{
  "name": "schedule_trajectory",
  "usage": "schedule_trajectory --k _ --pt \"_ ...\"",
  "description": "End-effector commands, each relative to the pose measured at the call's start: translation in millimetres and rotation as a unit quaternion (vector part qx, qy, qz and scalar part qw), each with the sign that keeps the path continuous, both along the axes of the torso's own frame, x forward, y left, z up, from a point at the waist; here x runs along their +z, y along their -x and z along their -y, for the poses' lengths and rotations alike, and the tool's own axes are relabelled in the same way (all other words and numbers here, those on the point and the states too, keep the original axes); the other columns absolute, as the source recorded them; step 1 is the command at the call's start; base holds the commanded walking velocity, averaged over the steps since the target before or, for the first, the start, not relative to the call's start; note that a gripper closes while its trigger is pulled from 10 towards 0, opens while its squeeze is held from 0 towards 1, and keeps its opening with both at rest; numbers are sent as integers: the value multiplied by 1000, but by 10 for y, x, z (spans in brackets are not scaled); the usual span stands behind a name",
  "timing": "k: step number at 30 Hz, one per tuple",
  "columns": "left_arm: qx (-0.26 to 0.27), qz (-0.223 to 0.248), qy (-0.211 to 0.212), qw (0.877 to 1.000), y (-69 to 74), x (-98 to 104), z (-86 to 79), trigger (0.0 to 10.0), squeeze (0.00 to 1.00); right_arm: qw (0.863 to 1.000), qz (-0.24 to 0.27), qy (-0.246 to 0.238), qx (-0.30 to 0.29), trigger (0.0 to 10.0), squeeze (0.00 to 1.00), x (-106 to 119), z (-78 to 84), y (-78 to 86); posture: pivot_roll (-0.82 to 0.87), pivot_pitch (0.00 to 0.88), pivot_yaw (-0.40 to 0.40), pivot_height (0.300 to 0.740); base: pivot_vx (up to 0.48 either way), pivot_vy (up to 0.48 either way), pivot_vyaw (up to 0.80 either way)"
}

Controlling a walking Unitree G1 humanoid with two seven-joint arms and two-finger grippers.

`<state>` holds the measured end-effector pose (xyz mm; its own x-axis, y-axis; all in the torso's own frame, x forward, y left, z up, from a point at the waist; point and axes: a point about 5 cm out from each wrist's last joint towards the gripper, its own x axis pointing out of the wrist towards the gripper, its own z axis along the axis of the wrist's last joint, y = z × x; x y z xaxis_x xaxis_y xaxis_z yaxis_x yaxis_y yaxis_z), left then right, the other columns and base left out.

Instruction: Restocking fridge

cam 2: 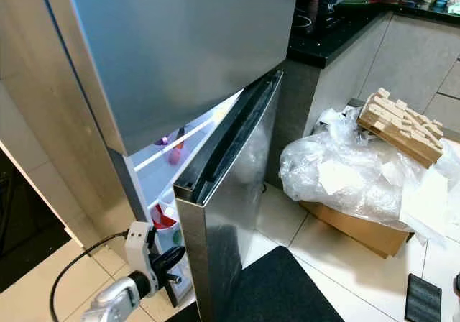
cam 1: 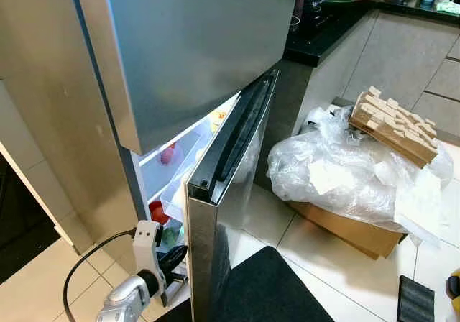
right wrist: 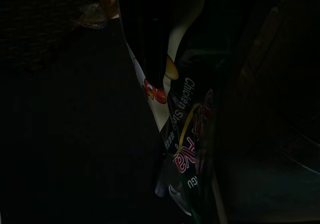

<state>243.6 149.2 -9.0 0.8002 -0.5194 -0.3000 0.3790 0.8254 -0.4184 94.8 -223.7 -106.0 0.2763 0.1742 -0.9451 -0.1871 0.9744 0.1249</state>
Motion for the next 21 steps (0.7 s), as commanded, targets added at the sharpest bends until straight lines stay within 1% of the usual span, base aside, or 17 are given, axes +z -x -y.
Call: schedule_trajectory --k 1,2,4,5,8,9,12,13,14,15,16,17,19,20,21 --pt "-14 30 10 999 -84 88 135 10000 0 1000 -1 -2 -6 10000 0 -5 -13 9 53 0 -45 740 0 0 0" --pt "-18 38 9 999 -121 120 170 10000 0 1000 -1 -2 -7 10000 0 -7 -13 16 47 0 -41 740 0 0 0" --pt "-18 38 9 999 -121 120 170 10000 0 1000 -1 -2 -7 10000 0 -7 -13 16 47 0 -41 740 0 0 0" --pt "-20 43 8 999 -145 140 191 10000 0 1000 -1 -1 -7 10000 0 -8 -14 21 47 0 -41 740 0 0 0" --pt "-34 64 19 997 -234 242 290 10000 0 1000 -4 0 -9 10000 0 -14 -4 54 45 0 -40 740 0 0 0" --pt "-34 64 19 997 -234 242 290 10000 0 1000 -4 0 -9 10000 0 -14 -4 54 45 0 -40 740 0 0 0" --pt "-59 76 33 995 -256 306 412 10000 0 1000 -6 2 -10 10000 0 -17 2 73 43 0 -40 740 0 0 0" --pt "-59 76 33 995 -256 306 412 10000 0 1000 -6 2 -10 10000 0 -17 2 73 43 0 -40 740 0 0 0" --pt "-71 80 40 993 -254 326 472 10000 0 1000 -7 2 -10 10000 0 -18 4 78 43 0 -40 740 0 0 0" --pt "-71 80 40 993 -254 326 472 10000 0 1000 -7 2 -10 10000 0 -18 4 78 43 0 -40 740 0 0 0" --pt "-90 85 48 991 -244 348 565 10000 0 1000 -8 3 -10 10000 0 -20 4 83 39 0 -40 740 0 0 0" --pt "-90 85 48 991 -244 348 565 10000 0 1000 -8 3 -10 10000 0 -20 4 83 39 0 -40 740 0 0 0" --pt "-145 94 65 983 -212 395 803 10000 0 1000 -10 3 -10 10000 0 -25 -8 93 35 0 -39 740 0 0 0" --pt "-163 98 69 979 -202 410 873 10000 0 1000 -10 2 -10 10000 0 -27 -12 96 35 0 -39 740 0 0 0" --pt "-163 98 69 979 -202 410 873 10000 0 1000 -10 2 -10 10000 0 -27 -12 96 35 0 -39 740 0 0 0"
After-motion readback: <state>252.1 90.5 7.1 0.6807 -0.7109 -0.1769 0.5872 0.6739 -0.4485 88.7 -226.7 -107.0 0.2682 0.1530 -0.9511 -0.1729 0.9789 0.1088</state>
